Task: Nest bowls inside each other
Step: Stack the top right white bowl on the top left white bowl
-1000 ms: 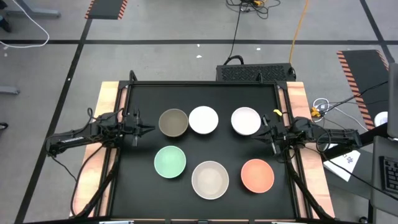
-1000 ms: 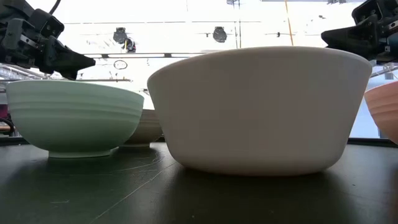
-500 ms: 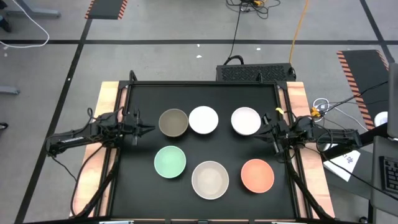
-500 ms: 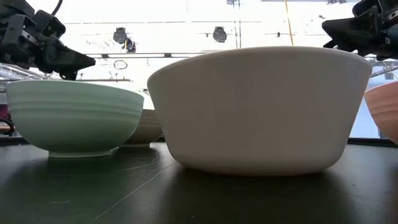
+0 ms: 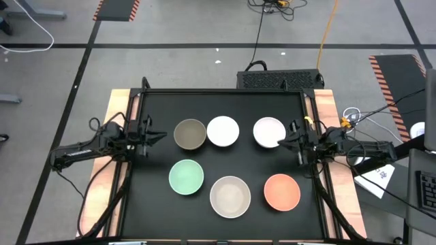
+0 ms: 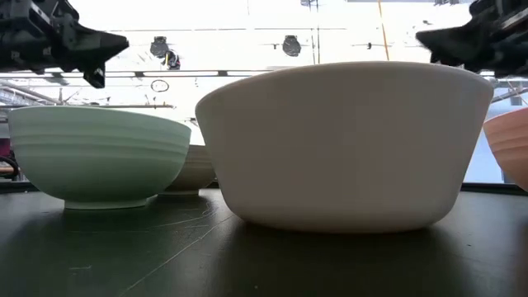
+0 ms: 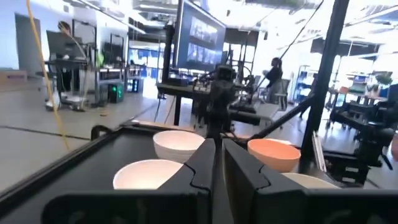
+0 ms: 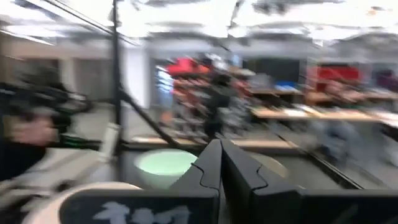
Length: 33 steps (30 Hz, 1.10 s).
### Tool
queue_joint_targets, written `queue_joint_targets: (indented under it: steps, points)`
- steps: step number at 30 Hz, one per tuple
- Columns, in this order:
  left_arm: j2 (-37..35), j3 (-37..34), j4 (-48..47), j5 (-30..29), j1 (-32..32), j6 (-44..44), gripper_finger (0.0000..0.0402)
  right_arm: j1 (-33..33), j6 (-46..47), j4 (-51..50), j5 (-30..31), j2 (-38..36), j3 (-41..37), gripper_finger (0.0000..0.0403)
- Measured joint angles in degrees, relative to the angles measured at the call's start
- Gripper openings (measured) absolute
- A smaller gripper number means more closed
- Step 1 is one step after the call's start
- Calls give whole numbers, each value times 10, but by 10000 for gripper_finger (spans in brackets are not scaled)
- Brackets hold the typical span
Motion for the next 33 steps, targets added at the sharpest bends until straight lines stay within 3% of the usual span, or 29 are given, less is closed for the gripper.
queue_joint_targets:
  steps: [4, 9, 11, 15, 19, 25, 33]
  points:
    - [11, 17, -22, -24, 0, 25, 31, 0, -11, -24, 79, 26, 3, 0]
    - [74, 50, -6, -29, 0, 136, 31, 0, 1, -101, 145, 77, 57, 0]
    - [112, 71, 0, -86, 0, 149, 31, 0, 14, -122, 178, 100, 88, 0]
    - [190, 119, -4, -196, 1, 156, 31, 0, -12, -148, 180, 135, 127, 0]
    - [252, 164, -2, -247, 1, 151, 31, 0, -56, -153, 181, 153, 137, 0]
    - [301, 198, -3, -258, 1, 150, 31, 0, -53, -132, 181, 160, 137, 0]
    - [304, 201, 25, -209, 1, 167, 31, 0, -45, -64, 180, 160, 137, 0]
